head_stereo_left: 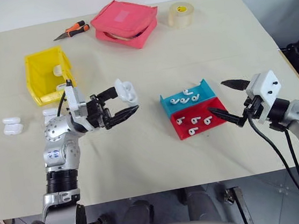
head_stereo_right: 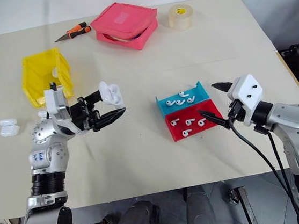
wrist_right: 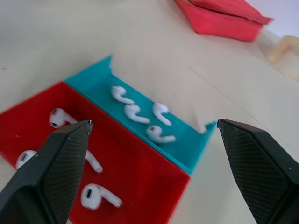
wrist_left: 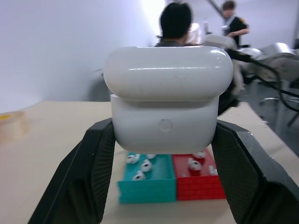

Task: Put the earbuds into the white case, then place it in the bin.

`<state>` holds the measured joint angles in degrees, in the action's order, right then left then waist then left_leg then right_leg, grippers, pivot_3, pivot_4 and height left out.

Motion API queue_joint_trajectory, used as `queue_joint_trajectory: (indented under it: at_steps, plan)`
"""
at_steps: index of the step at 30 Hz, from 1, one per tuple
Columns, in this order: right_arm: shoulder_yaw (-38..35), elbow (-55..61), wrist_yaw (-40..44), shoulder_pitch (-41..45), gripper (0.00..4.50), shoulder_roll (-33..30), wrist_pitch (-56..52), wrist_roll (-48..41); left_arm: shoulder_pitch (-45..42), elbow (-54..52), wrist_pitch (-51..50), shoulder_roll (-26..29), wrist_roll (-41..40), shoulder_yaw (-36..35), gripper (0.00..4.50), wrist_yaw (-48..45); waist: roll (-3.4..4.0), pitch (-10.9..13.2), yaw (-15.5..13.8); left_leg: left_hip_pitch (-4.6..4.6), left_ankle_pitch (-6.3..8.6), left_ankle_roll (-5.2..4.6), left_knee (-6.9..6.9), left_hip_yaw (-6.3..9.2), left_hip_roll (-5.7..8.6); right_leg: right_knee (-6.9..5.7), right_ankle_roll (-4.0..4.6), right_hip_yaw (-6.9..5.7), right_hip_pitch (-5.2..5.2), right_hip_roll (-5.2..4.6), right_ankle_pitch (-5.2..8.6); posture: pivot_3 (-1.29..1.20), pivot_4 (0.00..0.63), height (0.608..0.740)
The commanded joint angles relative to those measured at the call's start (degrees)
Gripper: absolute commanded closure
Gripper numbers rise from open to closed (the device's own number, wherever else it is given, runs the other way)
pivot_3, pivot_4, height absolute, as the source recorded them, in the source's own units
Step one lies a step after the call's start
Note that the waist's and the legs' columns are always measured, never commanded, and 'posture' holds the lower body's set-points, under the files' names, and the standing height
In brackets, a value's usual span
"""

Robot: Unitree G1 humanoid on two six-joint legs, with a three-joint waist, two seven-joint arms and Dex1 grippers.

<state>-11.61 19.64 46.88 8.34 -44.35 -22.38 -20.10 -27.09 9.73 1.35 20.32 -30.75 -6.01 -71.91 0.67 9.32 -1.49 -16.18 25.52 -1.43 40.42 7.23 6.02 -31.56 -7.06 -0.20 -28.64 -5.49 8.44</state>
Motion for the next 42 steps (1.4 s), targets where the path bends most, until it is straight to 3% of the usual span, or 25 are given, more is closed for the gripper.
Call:
queue_joint_trajectory:
  at_steps: [1, 9, 12, 14, 18, 23, 26, 28, 37, 42]
  plan:
    - [-1.5, 4.1, -2.7, -1.0, 0.0, -2.0, -4.1, 1.1, -1.3, 2.0, 3.8, -0.2, 0.8, 1.6, 1.75, -3.9, 0.0, 0.0, 0.0, -0.02, 0.0, -0.01, 0.0, 0.01, 0.0, 0.01, 0.0, 0.0, -0.01, 0.0, -0.01, 0.0, 0.15, 0.74]
    - [-1.1, 9.5, -2.4, -3.8, 0.0, -10.1, -14.5, 3.0, 0.2, 1.8, 5.3, -2.8, 0.7, 4.4, 1.75, -4.6, 0.01, 0.0, -0.2, -0.05, 0.01, -0.1, 0.08, 0.01, 0.04, 0.09, -0.07, 0.02, 0.04, -0.03, -0.08, 0.0, 0.15, 0.74]
    - [-2.3, 12.6, -1.1, -4.6, 0.61, -11.8, -17.9, 0.4, 1.1, 0.7, 4.9, -3.3, 0.6, 5.1, 1.75, -4.3, 0.0, 0.0, -0.2, -0.03, 0.01, -0.12, 0.08, 0.01, 0.03, 0.16, -0.1, 0.02, 0.1, -0.01, -0.1, 0.0, 0.15, 0.74]
    - [-2.2, 15.5, -0.5, -4.6, 1.24, -14.1, -21.8, -0.5, 1.6, 0.3, 4.3, -3.4, 0.1, 5.1, 1.75, -4.4, 0.0, 0.0, -0.2, -0.04, 0.01, -0.12, 0.08, 0.01, 0.03, 0.17, -0.13, 0.03, 0.1, -0.01, -0.11, 0.0, 0.15, 0.74]
    - [-2.0, 20.0, 0.8, -3.8, 1.24, -17.1, -27.9, -3.8, 2.4, 0.1, 4.6, -3.7, 0.6, 5.3, 1.75, -4.2, 0.0, 0.0, -0.2, -0.02, 0.02, -0.13, 0.08, 0.01, 0.01, 0.2, -0.13, 0.05, 0.13, 0.0, -0.12, 0.0, 0.15, 0.74]
    - [4.0, 20.6, 3.4, 3.3, 1.24, -21.0, -29.0, -4.8, 4.4, -2.7, 3.8, -4.1, 0.4, 5.7, 1.75, -2.8, 0.0, 0.0, -0.2, -0.04, 0.03, -0.18, 0.08, 0.01, 0.02, 0.41, -0.18, 0.07, 0.16, 0.02, -0.24, 0.0, 0.15, 0.74]
    - [8.6, 19.2, 5.0, 8.3, 1.79, -21.9, -29.3, -4.5, 6.2, -5.1, 3.0, -4.0, 0.1, 5.8, 1.75, -1.7, 0.0, 0.0, -0.2, -0.08, 0.03, -0.18, 0.07, 0.0, -0.05, 0.63, -0.18, 0.06, 0.18, 0.09, -0.37, 0.0, 0.15, 0.74]
    - [11.8, 18.3, 6.2, 11.1, 2.46, -22.1, -28.8, -3.6, 7.0, -5.8, 2.9, -3.9, 0.3, 6.1, 1.75, -1.3, 0.0, 0.0, -0.2, -0.1, 0.03, -0.18, 0.07, -0.05, -0.05, 0.68, -0.19, 0.05, 0.18, 0.09, -0.38, 0.0, 0.15, 0.74]
    - [27.4, 12.3, 9.8, 23.1, 2.46, -20.1, -30.6, 1.3, 8.5, -7.0, 3.8, -3.8, 0.9, 6.3, 1.75, 0.4, 0.0, 0.0, -0.2, -0.13, 0.02, -0.21, 0.08, -0.09, -0.04, 0.74, -0.2, 0.04, 0.17, 0.07, -0.43, 0.0, 0.15, 0.74]
    - [31.2, 9.9, 11.4, 26.2, 2.29, -19.1, -29.2, 3.9, 9.7, -8.2, 4.2, -3.8, 1.1, 6.4, 1.75, 1.8, 0.0, 0.0, -0.2, -0.16, 0.02, -0.21, 0.08, -0.1, -0.03, 0.75, -0.2, 0.03, 0.15, 0.07, -0.44, 0.0, 0.15, 0.74]
